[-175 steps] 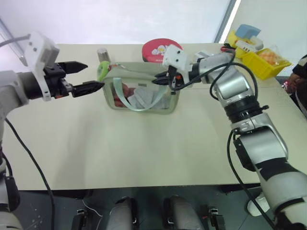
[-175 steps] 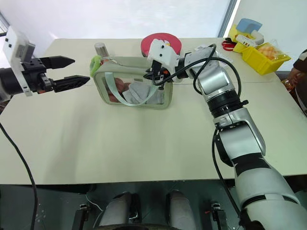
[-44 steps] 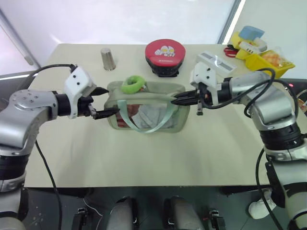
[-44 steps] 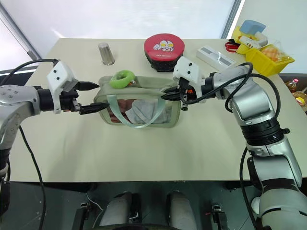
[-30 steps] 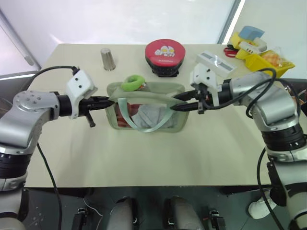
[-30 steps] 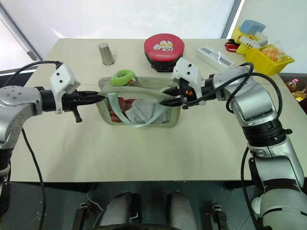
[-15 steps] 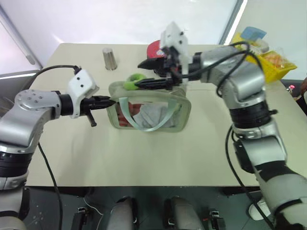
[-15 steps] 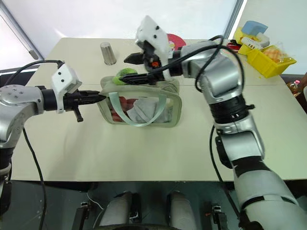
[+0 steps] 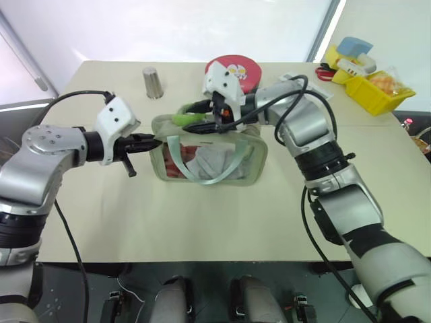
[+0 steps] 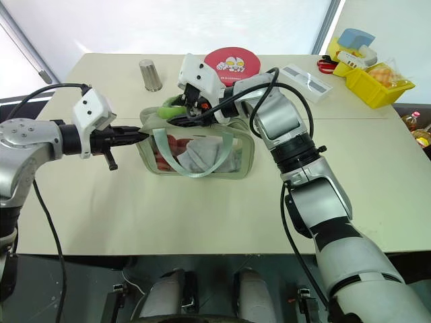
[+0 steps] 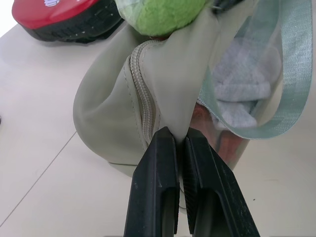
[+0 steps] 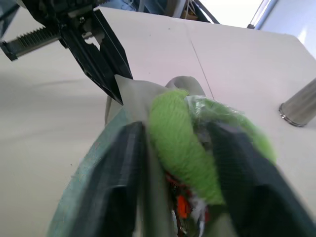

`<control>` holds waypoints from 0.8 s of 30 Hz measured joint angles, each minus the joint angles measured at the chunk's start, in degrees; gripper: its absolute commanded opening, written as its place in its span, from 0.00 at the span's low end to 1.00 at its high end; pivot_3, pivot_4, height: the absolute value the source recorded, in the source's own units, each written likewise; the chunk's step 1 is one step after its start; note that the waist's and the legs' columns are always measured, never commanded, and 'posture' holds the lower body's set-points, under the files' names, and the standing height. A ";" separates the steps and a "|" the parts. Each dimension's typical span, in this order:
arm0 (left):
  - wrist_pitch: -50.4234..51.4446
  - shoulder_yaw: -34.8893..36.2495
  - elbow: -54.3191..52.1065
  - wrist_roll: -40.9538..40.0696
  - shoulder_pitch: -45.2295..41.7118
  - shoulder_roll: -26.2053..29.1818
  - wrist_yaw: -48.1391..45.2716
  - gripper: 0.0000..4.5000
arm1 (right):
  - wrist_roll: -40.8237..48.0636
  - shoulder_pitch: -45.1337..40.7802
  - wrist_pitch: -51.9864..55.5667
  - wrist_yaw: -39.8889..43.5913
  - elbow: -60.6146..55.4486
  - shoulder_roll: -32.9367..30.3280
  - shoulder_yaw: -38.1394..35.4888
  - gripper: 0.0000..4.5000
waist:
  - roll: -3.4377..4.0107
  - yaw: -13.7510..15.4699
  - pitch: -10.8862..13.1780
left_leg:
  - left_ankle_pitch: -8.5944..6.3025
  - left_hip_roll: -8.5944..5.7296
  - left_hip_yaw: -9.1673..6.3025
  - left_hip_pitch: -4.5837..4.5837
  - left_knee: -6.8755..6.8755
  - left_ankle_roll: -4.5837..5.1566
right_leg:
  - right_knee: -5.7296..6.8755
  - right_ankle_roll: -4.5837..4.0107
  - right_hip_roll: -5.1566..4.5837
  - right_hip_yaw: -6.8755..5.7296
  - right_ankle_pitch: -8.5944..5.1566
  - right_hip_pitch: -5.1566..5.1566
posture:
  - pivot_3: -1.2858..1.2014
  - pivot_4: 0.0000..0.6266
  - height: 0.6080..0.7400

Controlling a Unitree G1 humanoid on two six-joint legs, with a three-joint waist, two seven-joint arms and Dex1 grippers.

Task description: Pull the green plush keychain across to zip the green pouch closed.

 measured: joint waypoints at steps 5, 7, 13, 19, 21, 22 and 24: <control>-0.23 -0.15 0.36 0.39 -0.29 -0.38 0.05 0.00 | 3.06 -0.97 6.59 1.82 -0.29 -0.02 -2.51 0.01 | 0.00 0.03 0.00 | 0.00 0.00 -0.01 0.00 0.00 0.00 | 0.00 0.00 0.00 -0.01 0.00 0.00 | 0.52 0.24 1.00; -0.34 -0.20 0.65 0.62 -0.45 -0.57 0.05 0.00 | 4.13 -0.97 9.39 2.05 -0.57 -0.07 -2.73 0.01 | 0.00 0.01 0.00 | 0.00 0.00 -0.01 0.00 0.00 0.00 | 0.00 0.00 0.00 0.00 0.00 0.00 | 0.52 0.24 1.00; -0.44 -0.34 0.86 1.32 -0.82 -1.02 0.04 0.00 | 4.62 -0.97 12.46 -1.20 -1.15 -0.97 -5.18 0.01 | 0.00 0.10 0.00 | 0.00 -0.01 -0.01 -0.01 0.00 0.00 | 0.00 0.00 -0.01 0.00 0.00 0.00 | 0.52 0.24 1.00; -0.58 0.23 0.44 1.25 0.03 -0.81 0.19 0.00 | 4.45 2.49 18.34 -6.17 -12.09 -12.89 -10.85 0.01 | 0.00 0.14 0.00 | -0.01 -0.06 -0.03 -0.04 -0.02 0.02 | -0.03 0.00 -0.11 -0.03 0.00 0.00 | 0.52 0.24 1.00; -0.34 0.60 0.53 1.23 0.34 -0.86 0.56 0.00 | 4.40 5.97 21.08 -6.95 -16.86 -17.35 -11.61 0.01 | 0.00 0.09 0.00 | -0.01 -0.05 -0.03 -0.01 -0.02 0.02 | -0.02 0.00 -0.10 -0.03 0.00 0.00 | 0.52 0.24 1.00; -0.04 0.60 0.50 1.18 0.22 -1.06 0.77 0.00 | 4.31 7.91 22.00 -7.12 -19.52 -19.74 -11.56 0.01 | 0.00 0.09 0.00 | -0.01 -0.04 -0.02 -0.01 -0.03 0.02 | -0.03 0.00 -0.09 -0.03 0.00 0.00 | 0.52 0.24 1.00; 0.24 0.74 0.58 1.13 0.21 -1.25 0.94 0.00 | 4.03 11.29 22.90 -7.12 -23.87 -24.29 -11.46 0.01 | 0.01 0.08 0.00 | -0.01 -0.04 -0.02 0.01 -0.04 0.02 | -0.02 0.00 -0.07 -0.02 0.00 0.00 | 0.52 0.24 1.00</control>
